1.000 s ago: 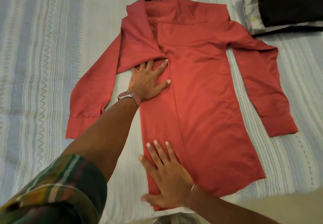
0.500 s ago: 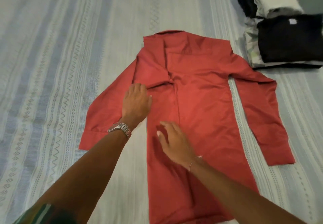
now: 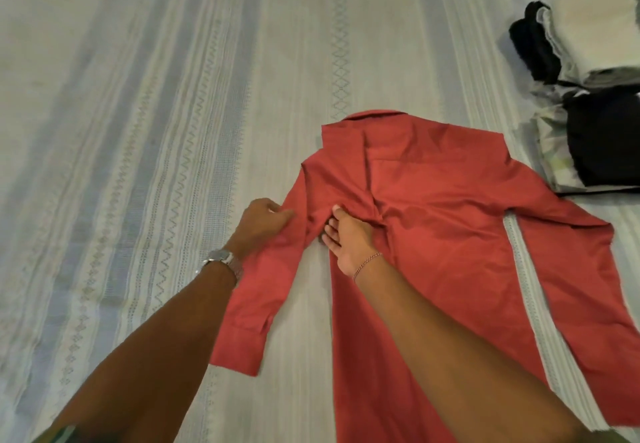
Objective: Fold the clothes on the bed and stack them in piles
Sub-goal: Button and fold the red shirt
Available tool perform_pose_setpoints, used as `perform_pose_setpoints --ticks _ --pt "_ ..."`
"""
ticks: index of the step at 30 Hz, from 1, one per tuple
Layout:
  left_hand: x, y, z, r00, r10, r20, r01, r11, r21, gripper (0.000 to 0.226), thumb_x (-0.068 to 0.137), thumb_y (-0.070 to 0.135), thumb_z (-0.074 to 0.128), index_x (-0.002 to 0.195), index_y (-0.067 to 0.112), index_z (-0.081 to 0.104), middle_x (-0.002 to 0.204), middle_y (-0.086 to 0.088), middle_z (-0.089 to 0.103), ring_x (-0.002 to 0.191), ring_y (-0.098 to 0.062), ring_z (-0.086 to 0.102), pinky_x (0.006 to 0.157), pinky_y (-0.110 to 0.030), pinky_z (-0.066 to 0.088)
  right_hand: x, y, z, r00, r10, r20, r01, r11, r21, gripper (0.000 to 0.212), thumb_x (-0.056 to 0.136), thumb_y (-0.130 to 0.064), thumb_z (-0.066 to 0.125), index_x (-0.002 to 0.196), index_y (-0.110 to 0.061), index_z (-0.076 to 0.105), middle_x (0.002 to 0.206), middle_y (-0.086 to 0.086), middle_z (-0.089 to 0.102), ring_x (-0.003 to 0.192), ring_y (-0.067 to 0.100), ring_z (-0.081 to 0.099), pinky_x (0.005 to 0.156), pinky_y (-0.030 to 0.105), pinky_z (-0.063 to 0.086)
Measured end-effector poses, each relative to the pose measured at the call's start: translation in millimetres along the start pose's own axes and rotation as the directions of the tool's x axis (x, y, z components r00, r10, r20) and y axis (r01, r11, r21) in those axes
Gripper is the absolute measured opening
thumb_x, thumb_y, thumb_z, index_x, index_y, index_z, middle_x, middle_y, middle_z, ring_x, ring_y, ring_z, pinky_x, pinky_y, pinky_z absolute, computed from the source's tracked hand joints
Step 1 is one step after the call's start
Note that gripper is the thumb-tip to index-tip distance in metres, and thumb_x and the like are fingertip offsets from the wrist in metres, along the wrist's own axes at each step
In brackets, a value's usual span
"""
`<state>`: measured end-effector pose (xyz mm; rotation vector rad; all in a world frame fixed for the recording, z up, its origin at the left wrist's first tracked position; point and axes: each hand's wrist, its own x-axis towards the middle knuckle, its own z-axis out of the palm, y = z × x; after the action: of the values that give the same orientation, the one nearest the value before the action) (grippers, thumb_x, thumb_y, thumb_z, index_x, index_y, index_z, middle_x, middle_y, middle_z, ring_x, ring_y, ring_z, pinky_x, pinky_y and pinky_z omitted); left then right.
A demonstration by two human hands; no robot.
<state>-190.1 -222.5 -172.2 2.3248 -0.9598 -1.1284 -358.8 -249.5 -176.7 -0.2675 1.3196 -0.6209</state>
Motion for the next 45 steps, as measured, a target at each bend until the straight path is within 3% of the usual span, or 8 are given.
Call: perform_pose_setpoints --ticks 5,12,17,21,25,30,36,45 --pt "-6.4 42.3 -4.8 0.782 0.182 0.596 0.199 0.833 -0.517 0.042 0.077 0.001 0.063 0.119 0.006 0.067 0.108 -0.018 0.061 0.086 -0.021 0.057 0.081 -0.035 0.049 -2.3 -22.4 -18.4 0.999 0.042 0.001 -0.041 0.997 0.067 0.016 0.103 -0.022 0.053 0.092 -0.02 0.064 0.084 0.001 0.066 0.071 0.016 0.063 0.064 0.032 0.054" --pt "-55.1 137.2 71.3 0.481 0.434 0.762 0.359 0.695 -0.622 0.038 0.102 -0.003 0.043 0.137 0.012 0.044 0.107 -0.018 0.073 0.094 -0.027 0.073 0.091 -0.035 0.06 -6.0 -74.2 -111.6 0.994 -0.055 0.096 0.033 0.976 0.216 0.027 0.079 -0.03 0.067 0.077 -0.005 0.08 0.079 0.016 0.074 0.06 0.021 0.073 0.052 0.028 0.058" --pt "-29.0 133.1 110.7 0.923 0.367 0.111 -0.329 0.907 -0.262 0.027 0.095 0.005 0.053 0.118 -0.001 0.065 0.114 -0.022 0.07 0.088 -0.018 0.063 0.089 -0.034 0.055 7.4 -84.3 -173.5 0.955 -0.198 -0.22 0.187 0.98 -0.071 0.07 0.077 -0.087 0.052 0.115 -0.032 0.072 0.117 -0.006 0.073 0.102 0.016 0.07 0.089 0.037 0.056" --pt "9.7 117.6 108.8 0.88 0.34 -0.331 -0.296 0.939 0.177 0.029 0.097 0.01 0.055 0.119 -0.008 0.054 0.118 -0.029 0.055 0.108 -0.043 0.051 0.096 -0.048 0.039 -4.7 -97.7 -190.3 0.846 -0.49 -0.211 0.284 0.748 -0.599 0.041 0.085 -0.057 0.073 0.076 -0.017 0.07 0.078 -0.004 0.069 0.088 0.024 0.068 0.069 0.029 0.048" --pt "41.9 118.0 93.4 0.943 0.122 -0.309 -0.121 0.992 0.023 0.048 0.103 0.029 0.055 0.132 -0.008 0.045 0.128 -0.024 0.054 0.117 -0.041 0.053 0.098 -0.045 0.042 10.0 -107.0 -195.5 0.719 -0.598 -0.354 0.179 0.652 -0.737 0.008 0.09 -0.022 0.062 0.091 -0.014 0.063 0.08 -0.001 0.06 0.087 0.03 0.06 0.071 0.035 0.039" --pt "89.6 119.1 83.1 0.971 0.088 -0.223 -0.139 0.965 -0.223 0.041 0.101 0.042 0.056 0.073 0.014 0.049 0.067 0.003 0.049 0.065 -0.019 0.05 0.052 -0.027 0.033 31.4 -122.1 -193.3 0.64 -0.675 -0.367 0.207 0.612 -0.764 0.02 0.089 -0.011 0.056 0.107 -0.014 0.064 0.108 0.014 0.07 0.104 0.038 0.063 0.084 0.041 0.046" --pt "120.2 140.0 76.3 0.936 0.225 -0.27 -0.282 0.939 -0.197 0.029 0.105 0.025 0.05 0.079 0.015 0.054 0.074 0.004 0.053 0.066 -0.01 0.047 0.059 -0.028 0.035 48.0 -120.9 -178.2 0.284 -0.951 -0.119 0.18 0.175 -0.968 0.033 0.082 -0.003 0.058 0.113 -0.015 0.058 0.114 0.012 0.064 0.102 0.039 0.055 0.078 0.047 0.039" --pt "130.4 132.9 91.1 0.869 0.275 -0.411 -0.262 0.961 0.087 0.039 0.104 0.043 0.05 0.115 0.006 0.049 0.101 -0.008 0.062 0.085 -0.023 0.056 0.068 -0.037 0.041 59.9 -99.4 -176.9 0.296 -0.941 0.164 0.296 -0.073 -0.952 0.038 0.09 -0.04 0.067 0.114 -0.011 0.062 0.119 0.012 0.063 0.11 0.035 0.055 0.092 0.049 0.042"
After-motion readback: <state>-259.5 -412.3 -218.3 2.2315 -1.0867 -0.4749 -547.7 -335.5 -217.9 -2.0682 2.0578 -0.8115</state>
